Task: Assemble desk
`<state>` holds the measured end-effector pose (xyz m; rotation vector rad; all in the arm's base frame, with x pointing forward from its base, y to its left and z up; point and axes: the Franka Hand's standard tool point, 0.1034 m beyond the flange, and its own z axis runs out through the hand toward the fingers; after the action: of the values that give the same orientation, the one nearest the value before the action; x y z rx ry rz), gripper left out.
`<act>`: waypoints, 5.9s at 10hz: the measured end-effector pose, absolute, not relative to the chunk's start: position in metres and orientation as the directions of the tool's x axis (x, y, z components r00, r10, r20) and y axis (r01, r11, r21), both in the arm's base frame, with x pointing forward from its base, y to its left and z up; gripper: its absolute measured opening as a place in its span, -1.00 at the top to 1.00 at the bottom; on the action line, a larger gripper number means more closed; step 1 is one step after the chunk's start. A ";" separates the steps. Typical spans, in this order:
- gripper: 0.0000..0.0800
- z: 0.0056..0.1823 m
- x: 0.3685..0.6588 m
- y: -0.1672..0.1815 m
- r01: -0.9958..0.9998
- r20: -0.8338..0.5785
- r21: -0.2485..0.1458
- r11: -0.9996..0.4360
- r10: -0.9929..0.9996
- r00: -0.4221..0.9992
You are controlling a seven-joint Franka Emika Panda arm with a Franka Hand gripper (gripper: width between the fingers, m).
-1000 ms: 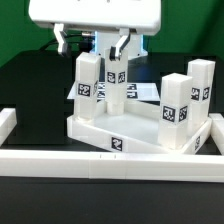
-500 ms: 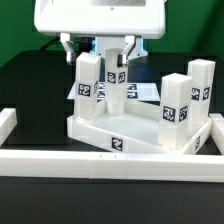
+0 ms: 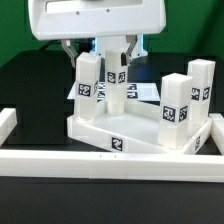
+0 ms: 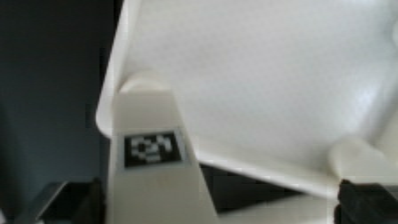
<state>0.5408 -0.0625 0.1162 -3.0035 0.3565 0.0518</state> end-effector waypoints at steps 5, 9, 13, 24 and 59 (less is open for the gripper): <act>-0.62 0.114 0.542 -0.083 -0.185 -0.038 -0.057 -0.981 -0.183 0.982; -0.61 0.113 0.541 -0.083 -0.184 -0.039 -0.057 -0.981 -0.182 0.982; 0.28 0.113 0.541 -0.085 -0.185 -0.037 -0.055 -0.981 -0.183 0.982; 0.27 0.110 0.540 -0.084 -0.865 -0.081 -0.053 -0.499 -0.861 0.501; 0.28 0.107 0.545 -0.089 -0.330 -0.005 -0.056 -0.942 -0.330 0.944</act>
Offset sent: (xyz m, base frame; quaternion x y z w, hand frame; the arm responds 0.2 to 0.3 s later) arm -0.0045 -0.0403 0.0122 -0.1125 -0.0298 -0.0950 0.9886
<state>0.5449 -0.0893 0.1069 -3.0416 0.5168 -0.0063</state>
